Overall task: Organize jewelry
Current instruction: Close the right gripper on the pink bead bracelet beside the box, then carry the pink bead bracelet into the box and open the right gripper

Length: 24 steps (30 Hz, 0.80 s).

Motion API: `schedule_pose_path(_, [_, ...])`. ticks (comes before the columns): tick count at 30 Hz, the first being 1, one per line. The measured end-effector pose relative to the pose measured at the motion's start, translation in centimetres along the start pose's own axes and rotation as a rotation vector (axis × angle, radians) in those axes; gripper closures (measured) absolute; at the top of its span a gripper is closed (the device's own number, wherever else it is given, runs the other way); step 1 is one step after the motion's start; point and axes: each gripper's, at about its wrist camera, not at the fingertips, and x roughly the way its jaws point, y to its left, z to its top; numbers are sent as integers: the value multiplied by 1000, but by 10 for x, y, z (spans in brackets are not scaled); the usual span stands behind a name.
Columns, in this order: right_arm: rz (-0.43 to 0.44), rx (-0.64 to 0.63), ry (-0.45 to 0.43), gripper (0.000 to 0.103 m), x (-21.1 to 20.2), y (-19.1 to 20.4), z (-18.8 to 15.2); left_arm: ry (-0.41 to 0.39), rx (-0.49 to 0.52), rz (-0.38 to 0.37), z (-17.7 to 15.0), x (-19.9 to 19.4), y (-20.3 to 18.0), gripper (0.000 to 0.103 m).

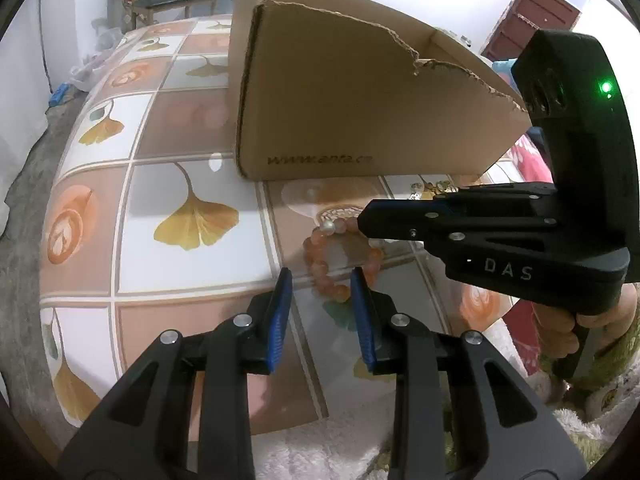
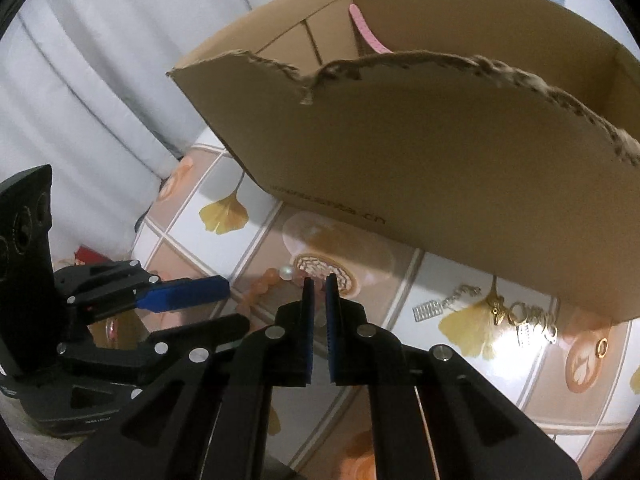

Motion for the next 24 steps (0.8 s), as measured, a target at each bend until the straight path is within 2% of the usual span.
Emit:
schedule_pose_path(9, [-12,18,18,92,-4,-1,-16,4,26,20,6,7,-4,74])
schedule_pose_path(14, [-12,6,22,92,-3,-2,-12,-1,31,28,9,10,-4,76])
schedule_pose_path(16, [-31,-19,23,92,-2,2,-9,0,44,46,9,11,-5,81])
schedule_pose_path(23, [-93,-95,21,93,3,15,-8,-7,83,85,11,13,-9,85])
schedule_pose_path(24, [-94,-92,19,93,5,16,-8,-10,81,83,11,13,-9,91])
